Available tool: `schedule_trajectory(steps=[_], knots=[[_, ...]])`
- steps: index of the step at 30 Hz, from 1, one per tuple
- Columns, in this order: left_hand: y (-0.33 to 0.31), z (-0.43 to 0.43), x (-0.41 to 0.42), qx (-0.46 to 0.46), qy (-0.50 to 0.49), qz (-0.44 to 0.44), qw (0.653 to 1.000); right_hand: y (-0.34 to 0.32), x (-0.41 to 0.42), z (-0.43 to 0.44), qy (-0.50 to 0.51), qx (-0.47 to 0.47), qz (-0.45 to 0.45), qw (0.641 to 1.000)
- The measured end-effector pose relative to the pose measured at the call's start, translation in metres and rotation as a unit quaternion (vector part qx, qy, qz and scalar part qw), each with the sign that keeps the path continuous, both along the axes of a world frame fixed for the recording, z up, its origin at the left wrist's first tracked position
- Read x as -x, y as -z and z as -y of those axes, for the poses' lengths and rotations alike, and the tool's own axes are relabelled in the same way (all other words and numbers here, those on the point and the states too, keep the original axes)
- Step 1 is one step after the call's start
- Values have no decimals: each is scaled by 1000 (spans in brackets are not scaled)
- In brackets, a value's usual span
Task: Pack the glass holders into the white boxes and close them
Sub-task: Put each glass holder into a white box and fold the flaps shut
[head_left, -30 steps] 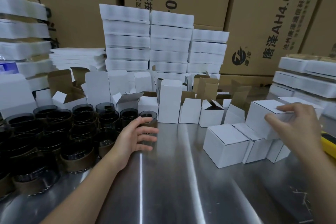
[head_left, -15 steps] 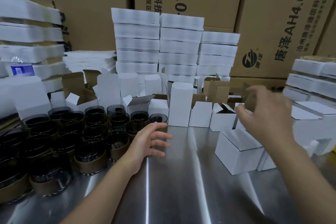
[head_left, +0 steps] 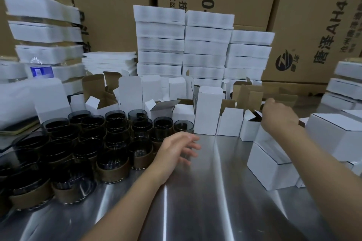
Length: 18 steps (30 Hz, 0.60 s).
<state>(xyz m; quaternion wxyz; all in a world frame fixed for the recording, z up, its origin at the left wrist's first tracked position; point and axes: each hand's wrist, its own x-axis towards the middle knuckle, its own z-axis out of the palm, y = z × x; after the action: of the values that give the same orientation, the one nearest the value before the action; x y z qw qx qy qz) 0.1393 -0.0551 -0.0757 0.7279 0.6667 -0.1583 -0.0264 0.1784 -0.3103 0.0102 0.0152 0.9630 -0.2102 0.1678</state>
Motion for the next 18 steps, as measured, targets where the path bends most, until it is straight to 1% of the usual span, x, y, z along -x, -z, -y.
schedule_trajectory(steps=[4,7,12,15,18], knots=[[7,9,2,-79,-42,73,993,-7,15,-36,-104,-3,62,993],[12,12,3,-126,-38,124,983,-8,33,-69,-185,-18,84,979],[18,13,-1,-176,-52,157,971,6,60,-116,-305,-98,149,936],[19,12,-2,-190,-56,176,964,19,66,-130,-342,-140,186,910],[21,12,-4,-164,-57,182,968,35,64,-136,-351,-142,201,904]])
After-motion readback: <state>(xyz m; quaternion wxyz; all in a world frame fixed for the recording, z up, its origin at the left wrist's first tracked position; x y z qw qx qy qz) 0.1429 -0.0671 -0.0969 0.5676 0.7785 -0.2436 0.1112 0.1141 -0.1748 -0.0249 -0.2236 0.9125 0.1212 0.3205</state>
